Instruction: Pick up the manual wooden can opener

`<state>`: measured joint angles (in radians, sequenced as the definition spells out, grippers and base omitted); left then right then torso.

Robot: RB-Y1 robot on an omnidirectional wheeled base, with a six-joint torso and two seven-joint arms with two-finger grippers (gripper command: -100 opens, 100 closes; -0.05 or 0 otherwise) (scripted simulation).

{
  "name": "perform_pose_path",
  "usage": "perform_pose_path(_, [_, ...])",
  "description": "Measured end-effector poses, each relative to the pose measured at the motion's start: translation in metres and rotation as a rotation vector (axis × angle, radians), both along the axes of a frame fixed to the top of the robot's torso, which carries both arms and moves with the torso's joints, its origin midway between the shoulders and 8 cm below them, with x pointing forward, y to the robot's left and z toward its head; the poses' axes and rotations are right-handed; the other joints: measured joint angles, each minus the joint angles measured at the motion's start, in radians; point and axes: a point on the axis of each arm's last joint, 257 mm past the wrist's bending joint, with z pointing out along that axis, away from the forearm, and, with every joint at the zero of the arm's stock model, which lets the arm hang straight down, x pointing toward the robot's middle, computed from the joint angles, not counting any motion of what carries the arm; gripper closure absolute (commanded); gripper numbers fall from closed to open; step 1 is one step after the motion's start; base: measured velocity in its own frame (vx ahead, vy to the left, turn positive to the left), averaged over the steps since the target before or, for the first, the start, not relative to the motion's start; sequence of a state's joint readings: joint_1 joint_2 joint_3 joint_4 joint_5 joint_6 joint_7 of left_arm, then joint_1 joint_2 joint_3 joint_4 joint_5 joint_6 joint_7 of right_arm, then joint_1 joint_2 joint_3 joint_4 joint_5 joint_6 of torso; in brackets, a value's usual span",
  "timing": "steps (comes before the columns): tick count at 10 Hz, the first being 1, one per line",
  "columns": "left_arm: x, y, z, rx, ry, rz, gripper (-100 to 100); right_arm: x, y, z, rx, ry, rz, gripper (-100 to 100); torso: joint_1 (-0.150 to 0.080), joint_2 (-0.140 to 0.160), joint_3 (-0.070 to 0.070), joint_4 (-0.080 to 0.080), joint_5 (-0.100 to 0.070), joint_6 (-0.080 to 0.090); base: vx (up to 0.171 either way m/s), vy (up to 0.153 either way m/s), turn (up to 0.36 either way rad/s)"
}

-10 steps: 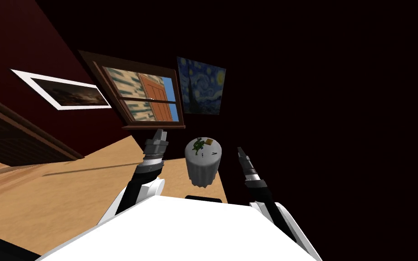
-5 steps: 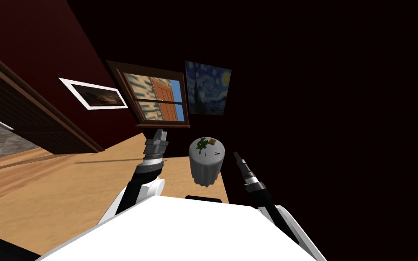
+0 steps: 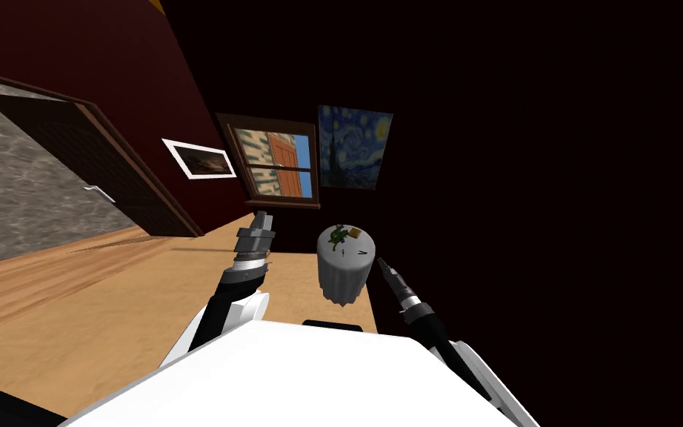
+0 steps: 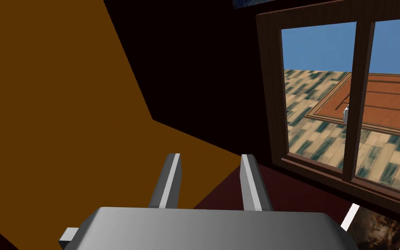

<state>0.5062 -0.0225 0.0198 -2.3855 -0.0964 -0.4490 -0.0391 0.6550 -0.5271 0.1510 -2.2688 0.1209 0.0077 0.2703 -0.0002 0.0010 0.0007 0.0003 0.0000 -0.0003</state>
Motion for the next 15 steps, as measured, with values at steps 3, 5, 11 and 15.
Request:
perform_pose_path(3, [0.000, 0.000, 0.000, 0.000, 0.000, 0.000, 0, -0.011, -0.009, -0.038, -0.098, 0.101, 0.014, -100, -0.001, 0.000, 0.000, 0.000, 0.000, 0.001, -0.014, 0.009, 0.271])
perform_pose_path(5, [0.000, 0.000, 0.000, 0.000, 0.000, 0.000, 0, -0.021, -0.015, -0.061, -0.167, 0.170, 0.028, -100, -0.001, -0.001, 0.000, 0.000, 0.000, 0.001, -0.011, 0.006, 0.250])
perform_pose_path(11, [0.000, 0.000, 0.000, 0.000, 0.000, 0.000, 0, -0.066, -0.043, -0.136, -0.385, 0.385, 0.075, -100, -0.001, -0.001, -0.001, 0.000, 0.000, 0.001, -0.006, 0.002, 0.260])
perform_pose_path(15, [0.000, 0.000, 0.000, 0.000, 0.000, 0.000, 0, -0.112, -0.081, -0.193, -0.574, 0.567, 0.120, -100, -0.002, -0.002, -0.001, 0.000, 0.000, 0.000, -0.001, -0.007, 0.346])
